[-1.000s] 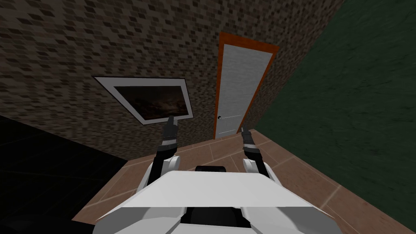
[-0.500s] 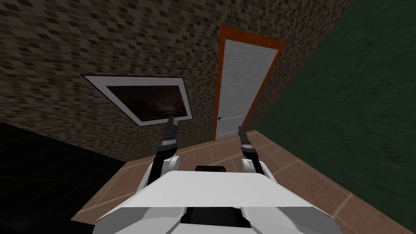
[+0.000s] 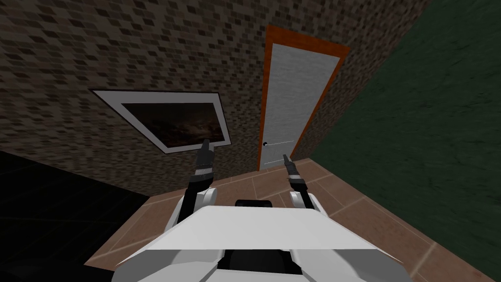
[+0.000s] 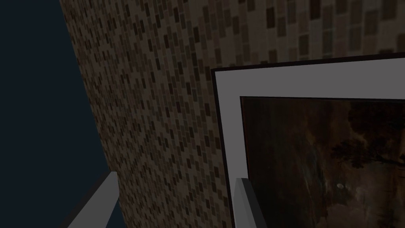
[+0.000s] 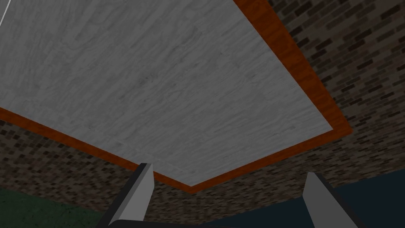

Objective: Pull the door open

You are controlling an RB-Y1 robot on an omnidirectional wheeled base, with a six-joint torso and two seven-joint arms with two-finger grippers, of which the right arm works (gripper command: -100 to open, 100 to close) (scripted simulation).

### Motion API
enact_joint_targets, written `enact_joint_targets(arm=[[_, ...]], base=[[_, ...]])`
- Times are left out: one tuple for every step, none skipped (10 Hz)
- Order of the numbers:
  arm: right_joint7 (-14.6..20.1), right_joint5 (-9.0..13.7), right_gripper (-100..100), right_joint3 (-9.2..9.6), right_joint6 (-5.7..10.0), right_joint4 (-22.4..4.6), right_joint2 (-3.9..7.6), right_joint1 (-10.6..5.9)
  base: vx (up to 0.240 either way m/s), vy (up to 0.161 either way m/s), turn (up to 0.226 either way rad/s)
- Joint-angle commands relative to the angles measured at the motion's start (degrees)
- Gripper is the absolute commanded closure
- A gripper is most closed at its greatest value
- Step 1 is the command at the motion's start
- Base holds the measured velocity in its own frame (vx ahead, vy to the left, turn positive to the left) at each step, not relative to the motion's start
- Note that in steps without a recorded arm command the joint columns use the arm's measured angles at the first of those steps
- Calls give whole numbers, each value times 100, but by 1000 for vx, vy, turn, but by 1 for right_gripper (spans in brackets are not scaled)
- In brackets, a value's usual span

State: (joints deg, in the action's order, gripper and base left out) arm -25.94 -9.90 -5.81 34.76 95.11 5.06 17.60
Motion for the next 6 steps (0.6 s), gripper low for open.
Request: enact_joint_targets(arm=[[-236, -99, -100, -33, 114, -286, 43, -86], [-385, -167, -100, -50, 177, -452, 58, -159], [-385, -167, -100, -50, 177, -520, 58, -159], [-534, -235, -100, -67, 240, -709, 73, -233], [-683, -303, -100, -84, 303, -870, 87, -306], [-683, -303, -100, -84, 303, -930, 87, -306]], base=[[90, -21, 30], [110, -19, 23], [72, -14, 6], [58, -16, 10], [76, -26, 25], [54, -18, 13]])
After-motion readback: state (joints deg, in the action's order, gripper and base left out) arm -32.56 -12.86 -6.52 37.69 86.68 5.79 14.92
